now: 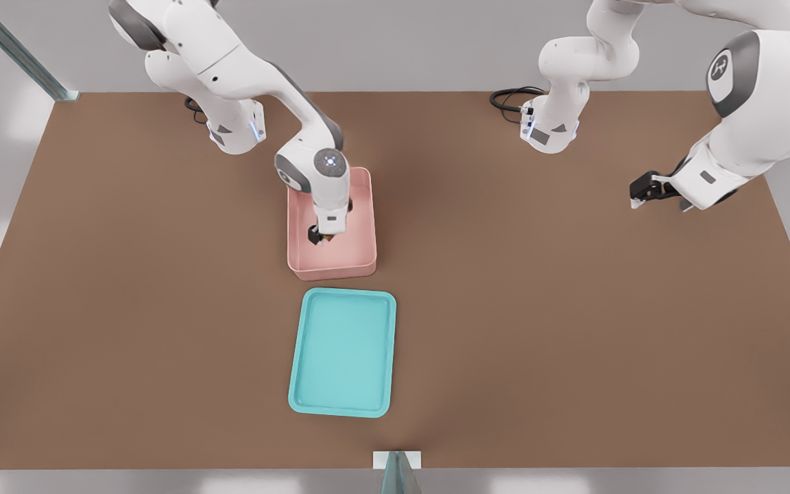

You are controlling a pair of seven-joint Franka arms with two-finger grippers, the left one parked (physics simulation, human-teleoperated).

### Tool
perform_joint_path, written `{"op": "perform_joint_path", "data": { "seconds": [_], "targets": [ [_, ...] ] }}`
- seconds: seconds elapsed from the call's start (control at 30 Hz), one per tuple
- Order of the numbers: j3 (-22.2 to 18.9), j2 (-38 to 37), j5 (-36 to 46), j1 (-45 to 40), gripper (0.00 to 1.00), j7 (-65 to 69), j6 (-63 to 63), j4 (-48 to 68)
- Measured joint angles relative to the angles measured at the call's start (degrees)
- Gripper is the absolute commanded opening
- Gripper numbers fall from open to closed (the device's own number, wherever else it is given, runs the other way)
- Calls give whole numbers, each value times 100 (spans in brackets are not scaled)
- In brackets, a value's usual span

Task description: The left arm remains still, and the right arm places the button from the box into the tray

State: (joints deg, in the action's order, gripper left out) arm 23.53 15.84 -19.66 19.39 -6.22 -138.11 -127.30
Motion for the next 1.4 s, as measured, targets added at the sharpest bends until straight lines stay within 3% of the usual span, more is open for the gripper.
{"op": "perform_joint_path", "data": {
  "seconds": [0.27, 0.93, 1.0, 1.13, 1.23, 1.3, 1.4],
  "targets": [
    [-8, -178, -209, -184, 100, -275, -982, -543],
    [-79, 75, -842, -306, 100, -596, -1745, -1121],
    [-79, 111, -870, -306, 88, -612, -1762, -1123],
    [-86, 167, -895, -311, 88, -638, -1781, -1144],
    [-87, 198, -901, -314, 79, -654, -1788, -1164],
    [-87, 213, -904, -329, 58, -662, -1792, -1172],
    [-86, 220, -898, -368, 46, -661, -1796, -1179]
  ]
}}
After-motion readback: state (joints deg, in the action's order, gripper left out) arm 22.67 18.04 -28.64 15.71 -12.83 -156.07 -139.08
